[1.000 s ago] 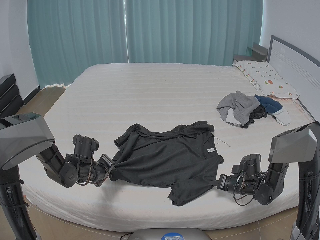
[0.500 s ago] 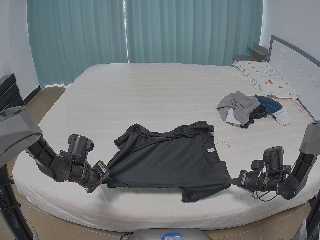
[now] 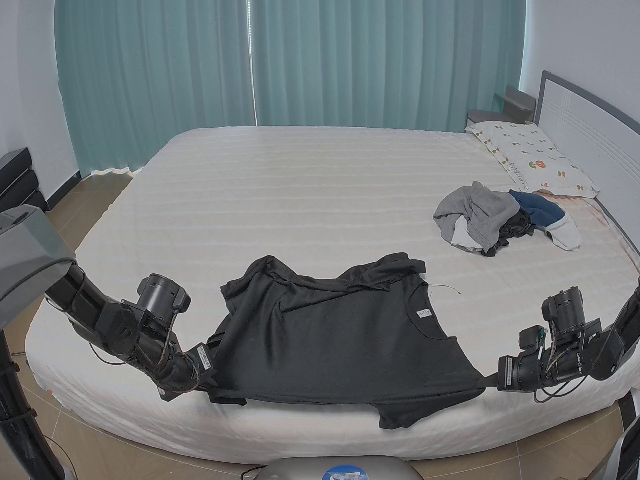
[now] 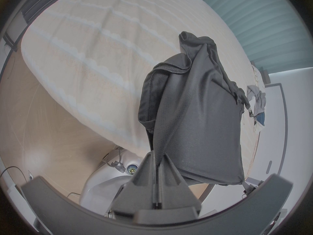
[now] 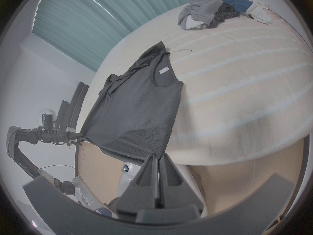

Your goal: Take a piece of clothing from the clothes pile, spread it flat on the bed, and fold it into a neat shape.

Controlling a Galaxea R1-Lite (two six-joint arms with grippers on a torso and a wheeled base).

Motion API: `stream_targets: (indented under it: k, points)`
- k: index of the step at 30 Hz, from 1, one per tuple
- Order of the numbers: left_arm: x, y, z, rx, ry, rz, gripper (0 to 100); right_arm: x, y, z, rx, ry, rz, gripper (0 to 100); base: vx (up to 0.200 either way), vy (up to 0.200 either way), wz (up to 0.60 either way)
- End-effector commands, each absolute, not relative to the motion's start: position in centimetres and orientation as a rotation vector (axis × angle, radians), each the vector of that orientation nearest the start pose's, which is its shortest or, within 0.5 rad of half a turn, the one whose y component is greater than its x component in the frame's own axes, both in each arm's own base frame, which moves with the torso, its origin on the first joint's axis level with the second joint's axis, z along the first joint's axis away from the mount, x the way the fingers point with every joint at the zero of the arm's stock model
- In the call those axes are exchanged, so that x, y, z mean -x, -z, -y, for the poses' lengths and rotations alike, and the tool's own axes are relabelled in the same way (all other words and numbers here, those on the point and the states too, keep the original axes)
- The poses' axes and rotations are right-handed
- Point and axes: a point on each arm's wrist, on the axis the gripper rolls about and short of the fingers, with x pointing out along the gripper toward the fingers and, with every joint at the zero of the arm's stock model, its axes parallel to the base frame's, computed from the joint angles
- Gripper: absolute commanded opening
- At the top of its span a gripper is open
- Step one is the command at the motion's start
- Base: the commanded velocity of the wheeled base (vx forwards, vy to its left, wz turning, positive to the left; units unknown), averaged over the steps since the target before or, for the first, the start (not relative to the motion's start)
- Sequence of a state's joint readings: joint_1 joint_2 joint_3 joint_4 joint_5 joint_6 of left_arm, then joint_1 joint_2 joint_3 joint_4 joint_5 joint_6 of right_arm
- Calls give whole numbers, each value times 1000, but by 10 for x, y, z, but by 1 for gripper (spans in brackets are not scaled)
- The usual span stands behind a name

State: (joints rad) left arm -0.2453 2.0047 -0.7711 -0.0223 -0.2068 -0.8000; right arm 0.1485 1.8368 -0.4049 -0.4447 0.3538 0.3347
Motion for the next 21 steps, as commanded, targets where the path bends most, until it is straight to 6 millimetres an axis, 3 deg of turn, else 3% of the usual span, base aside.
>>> stream_targets:
  k: [1,6,11,12,13,21]
  points:
    - [-279,-36,79,634,-108,-1323,0,-233,-53,-40,-358,-305,-1047,0,0,0,0]
    - [-274,-29,85,577,-85,-1354,0,-240,-26,-40,-329,-300,-1138,0,0,0,0]
    - [-277,-26,86,570,-87,-1351,0,-248,-14,-41,-331,-295,-1149,0,0,0,0]
    - [-278,-26,86,567,-91,-1350,100,-250,-12,-42,-330,-297,-1150,0,0,0,0]
    - [-278,-24,86,561,-94,-1349,100,-251,-9,-42,-328,-298,-1148,100,0,0,0]
    - [-281,-23,91,555,-86,-1346,100,-264,-5,-44,-384,-292,-1064,100,0,0,0]
